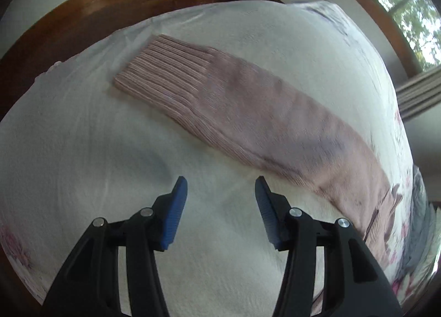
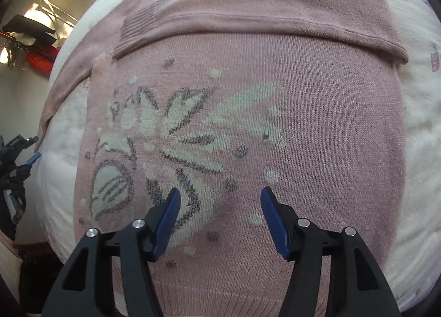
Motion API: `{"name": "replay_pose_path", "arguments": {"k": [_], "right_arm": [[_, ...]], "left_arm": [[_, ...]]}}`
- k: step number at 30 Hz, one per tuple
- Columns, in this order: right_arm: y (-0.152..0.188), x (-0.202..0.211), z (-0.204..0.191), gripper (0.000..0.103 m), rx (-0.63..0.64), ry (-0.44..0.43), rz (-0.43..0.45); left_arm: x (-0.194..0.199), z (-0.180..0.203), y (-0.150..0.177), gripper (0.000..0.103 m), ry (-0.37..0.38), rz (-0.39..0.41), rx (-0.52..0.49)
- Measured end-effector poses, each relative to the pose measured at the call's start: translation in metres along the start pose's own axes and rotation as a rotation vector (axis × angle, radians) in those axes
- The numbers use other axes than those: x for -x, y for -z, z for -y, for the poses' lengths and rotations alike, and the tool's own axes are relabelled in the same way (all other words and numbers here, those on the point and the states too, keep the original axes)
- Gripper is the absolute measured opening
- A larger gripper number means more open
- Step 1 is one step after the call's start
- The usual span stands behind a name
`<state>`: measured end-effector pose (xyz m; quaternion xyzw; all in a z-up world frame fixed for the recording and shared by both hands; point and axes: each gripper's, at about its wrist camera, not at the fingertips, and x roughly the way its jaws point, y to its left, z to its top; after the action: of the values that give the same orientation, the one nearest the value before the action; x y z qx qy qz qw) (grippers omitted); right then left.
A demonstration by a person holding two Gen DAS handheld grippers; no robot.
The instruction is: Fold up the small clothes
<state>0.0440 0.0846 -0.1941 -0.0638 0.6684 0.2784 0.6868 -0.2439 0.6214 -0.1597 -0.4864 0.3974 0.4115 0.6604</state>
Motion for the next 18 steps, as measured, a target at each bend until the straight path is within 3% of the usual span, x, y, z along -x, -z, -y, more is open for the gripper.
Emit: {"name": "replay_pose_path", "arguments": {"k": [6, 13, 14, 15, 18], "right_arm": [[0.01, -0.002, -0.02, 0.061, -0.006, 0.044, 0.002], [0.01, -0.002, -0.03, 0.061, 0.042, 0.085, 0.004], [0.009, -0.002, -0.029, 0.061, 0.039, 0.085, 0.005], [0.008, -0.003, -0.029, 0.061, 0.034, 0.087, 0.006], [0.007, -0.002, -0.022, 0.061, 0.02, 0.074, 0.0]], "left_arm": [[-0.021, -0.034, -0.033, 0.049, 0.104, -0.011, 0.144], [-0.037, -0.036, -0.052, 0.049, 0.116, 0.007, 0.157], [-0.037, -0.035, -0.053, 0.042, 0.108, 0.014, 0.154], [-0.037, -0.033, -0.054, 0.028, 0.086, 0.019, 0.142], [-0.035, -0.033, -0.058, 0.008, 0.065, 0.025, 0.13]]}}
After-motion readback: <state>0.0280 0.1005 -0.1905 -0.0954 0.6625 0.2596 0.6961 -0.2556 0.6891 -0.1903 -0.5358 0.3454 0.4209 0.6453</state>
